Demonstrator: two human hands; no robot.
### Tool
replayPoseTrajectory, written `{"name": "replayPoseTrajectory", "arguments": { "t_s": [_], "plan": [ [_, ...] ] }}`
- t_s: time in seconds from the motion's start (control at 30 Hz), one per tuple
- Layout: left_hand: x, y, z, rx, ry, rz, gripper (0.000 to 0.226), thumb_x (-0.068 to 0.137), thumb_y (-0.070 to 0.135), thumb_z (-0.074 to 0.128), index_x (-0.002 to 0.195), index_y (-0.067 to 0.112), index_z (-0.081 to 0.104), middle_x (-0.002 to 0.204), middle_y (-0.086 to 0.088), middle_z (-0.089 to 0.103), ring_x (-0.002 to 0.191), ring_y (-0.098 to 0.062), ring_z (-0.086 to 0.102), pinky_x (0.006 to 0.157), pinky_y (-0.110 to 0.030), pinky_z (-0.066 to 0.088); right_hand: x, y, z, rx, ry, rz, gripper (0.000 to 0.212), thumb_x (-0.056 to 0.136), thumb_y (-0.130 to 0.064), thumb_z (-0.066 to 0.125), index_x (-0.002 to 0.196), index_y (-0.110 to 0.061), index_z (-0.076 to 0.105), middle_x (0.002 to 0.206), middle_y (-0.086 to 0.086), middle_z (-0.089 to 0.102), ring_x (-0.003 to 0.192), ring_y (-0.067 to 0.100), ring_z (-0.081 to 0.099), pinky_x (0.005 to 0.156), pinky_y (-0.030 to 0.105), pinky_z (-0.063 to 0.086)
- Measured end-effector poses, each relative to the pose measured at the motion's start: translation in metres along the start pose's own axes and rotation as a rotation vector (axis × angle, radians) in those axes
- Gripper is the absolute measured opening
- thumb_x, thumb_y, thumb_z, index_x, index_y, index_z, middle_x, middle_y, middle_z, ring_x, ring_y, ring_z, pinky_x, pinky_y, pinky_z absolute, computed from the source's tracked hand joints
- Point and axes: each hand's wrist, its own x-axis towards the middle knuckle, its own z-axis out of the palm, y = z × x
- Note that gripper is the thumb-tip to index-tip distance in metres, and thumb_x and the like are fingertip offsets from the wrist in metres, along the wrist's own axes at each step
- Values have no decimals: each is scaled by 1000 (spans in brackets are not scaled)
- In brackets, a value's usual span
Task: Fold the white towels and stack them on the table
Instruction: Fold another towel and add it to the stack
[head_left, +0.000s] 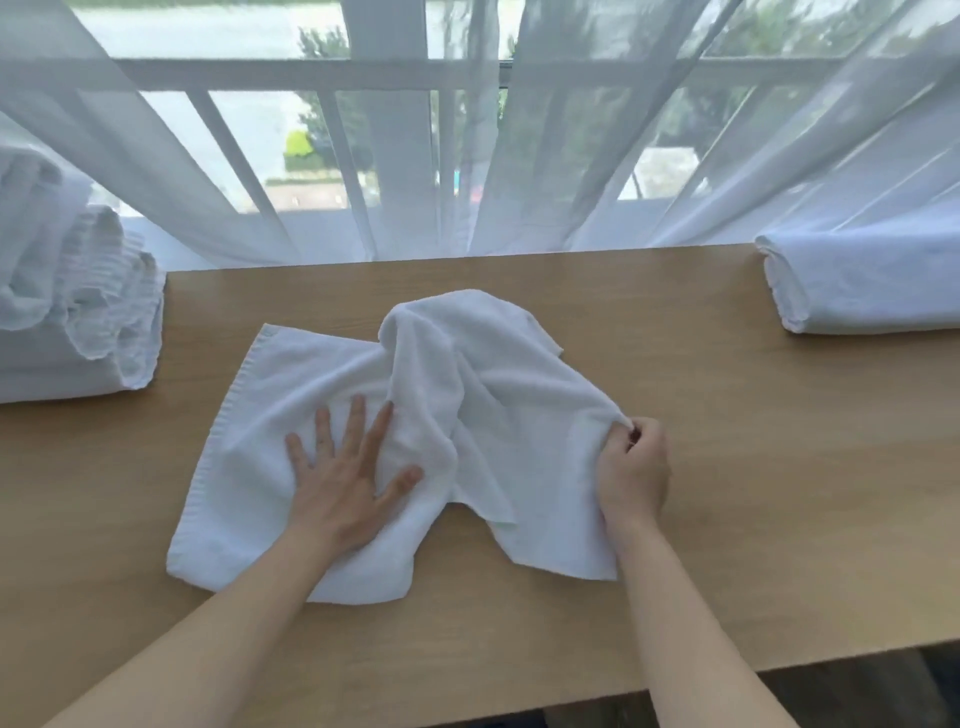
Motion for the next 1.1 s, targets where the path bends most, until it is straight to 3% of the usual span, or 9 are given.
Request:
{"name": "replayPoseTrajectory", "arguments": {
  "t_s": [0.1, 0.2, 0.27, 0.4, 0.57, 0.7, 0.87, 1.03, 1.1],
  "plan": [
    [-1, -6, -6, 33, -42, -25, 83, 75, 92, -5, 145, 55, -31, 162, 15, -31, 152, -31, -23, 115, -68, -8, 50, 4, -38, 177, 136, 186, 8, 98, -21, 43, 97, -16, 50, 81, -5, 52, 79, 23, 51, 60, 29, 37],
    [1, 6, -13, 34, -60, -79, 81, 72, 91, -14, 145, 58, -27, 167, 9, -19, 154, -32, -14, 115, -69, -1, 88, 10, -68, 72, 188, 136, 12, 99, -23, 42, 105, -19, 51, 83, -6, 55, 88, 27, 54, 72, 30, 34],
    [3, 28, -16, -18, -2, -84, 81, 76, 89, -11, 148, 56, -22, 169, 2, -13, 154, -33, -11, 116, -67, 0, 102, 13, -76, -5, 131, 54, 18, 101, -25, 42, 114, -19, 52, 87, -8, 58, 92, 29, 56, 74, 31, 33],
    [10, 96, -11, -12, 146, 191, 73, 89, 80, 3, 155, 51, -11, 168, 4, -18, 153, -23, -21, 123, -53, -4, 104, 19, -72, -110, -93, 26, 43, 100, -35, 49, 139, -19, 42, 125, 9, 62, 112, 36, 58, 85, 37, 41],
    [35, 179, 12, 99, 92, 442, 74, 93, 74, 9, 159, 42, 0, 168, 3, -13, 153, -18, -20, 125, -45, -6, 91, 40, -67, -186, -169, 22, 50, 99, -33, 51, 144, -25, 31, 123, 10, 62, 106, 38, 60, 82, 40, 44],
    [56, 218, 31, 162, 30, 450, 72, 94, 72, 8, 159, 42, -3, 167, 3, -19, 152, -20, -23, 123, -44, -14, 109, 52, -78, -189, -153, 31, 44, 99, -26, 55, 141, -25, 39, 120, 9, 64, 106, 37, 60, 79, 36, 41],
    [64, 229, 41, 186, 75, 333, 72, 93, 72, 6, 158, 42, -9, 165, 3, -21, 152, -20, -21, 123, -44, -12, 150, 70, -123, -272, 153, 135, 26, 96, -23, 51, 120, -13, 51, 114, 17, 65, 101, 41, 60, 72, 37, 35],
    [64, 246, 50, 162, 9, 300, 74, 88, 74, 1, 153, 45, -22, 162, 0, -32, 149, -21, -31, 123, -45, -13, 175, 76, -131, -354, -14, 121, 46, 95, -52, 48, 111, -10, 57, 109, 13, 63, 103, 38, 58, 79, 40, 42],
    [69, 263, 53, 161, 7, 332, 75, 88, 74, 0, 154, 44, -19, 162, -2, -33, 149, -20, -32, 122, -45, -14, 181, 73, -127, -270, -19, 126, 40, 96, -47, 50, 113, -12, 56, 109, 12, 63, 104, 38, 58, 75, 37, 39]
  ]
}}
